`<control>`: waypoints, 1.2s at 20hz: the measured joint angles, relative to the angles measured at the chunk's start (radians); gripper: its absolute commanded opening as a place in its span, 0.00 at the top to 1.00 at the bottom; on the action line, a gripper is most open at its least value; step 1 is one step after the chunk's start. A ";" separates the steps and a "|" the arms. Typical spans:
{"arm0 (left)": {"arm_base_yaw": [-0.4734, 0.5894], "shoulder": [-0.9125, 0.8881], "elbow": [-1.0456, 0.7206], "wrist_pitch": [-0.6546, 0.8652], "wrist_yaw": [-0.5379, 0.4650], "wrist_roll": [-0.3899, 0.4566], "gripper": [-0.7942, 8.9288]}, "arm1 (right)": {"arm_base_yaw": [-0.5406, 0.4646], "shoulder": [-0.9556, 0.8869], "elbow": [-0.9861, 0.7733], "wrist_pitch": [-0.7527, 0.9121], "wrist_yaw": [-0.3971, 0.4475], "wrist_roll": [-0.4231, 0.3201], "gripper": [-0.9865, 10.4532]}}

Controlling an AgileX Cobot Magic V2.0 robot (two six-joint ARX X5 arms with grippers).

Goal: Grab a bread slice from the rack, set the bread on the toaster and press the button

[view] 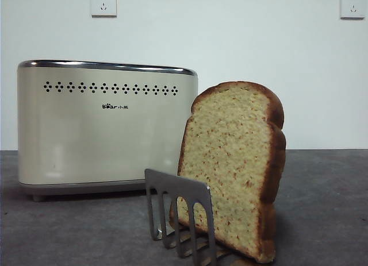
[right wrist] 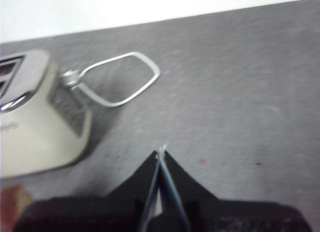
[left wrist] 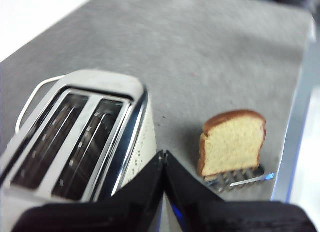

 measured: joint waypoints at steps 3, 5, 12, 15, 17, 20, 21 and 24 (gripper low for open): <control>-0.116 0.071 0.053 -0.019 -0.099 0.107 0.92 | 0.000 0.040 0.010 0.000 -0.061 -0.023 0.91; -0.201 0.117 0.084 -0.039 -0.178 0.185 0.92 | 0.000 0.064 0.015 -0.001 -0.081 -0.035 0.91; -0.516 0.285 0.130 -0.106 -0.320 0.554 0.93 | 0.000 0.129 0.035 -0.002 -0.129 -0.086 0.91; -0.563 0.332 0.130 -0.095 -0.321 0.671 0.93 | 0.000 0.154 0.035 -0.002 -0.130 -0.104 0.91; -0.570 0.369 0.135 -0.047 -0.338 0.683 0.92 | 0.000 0.169 0.035 -0.003 -0.150 -0.122 0.91; -0.594 0.434 0.170 0.004 -0.359 0.660 0.88 | 0.000 0.178 0.035 -0.007 -0.179 -0.143 0.91; -0.603 0.454 0.192 0.003 -0.361 0.651 0.82 | 0.000 0.179 0.035 -0.012 -0.181 -0.152 0.91; -0.641 0.500 0.263 0.006 -0.432 0.636 0.62 | 0.000 0.182 0.035 -0.032 -0.181 -0.180 0.91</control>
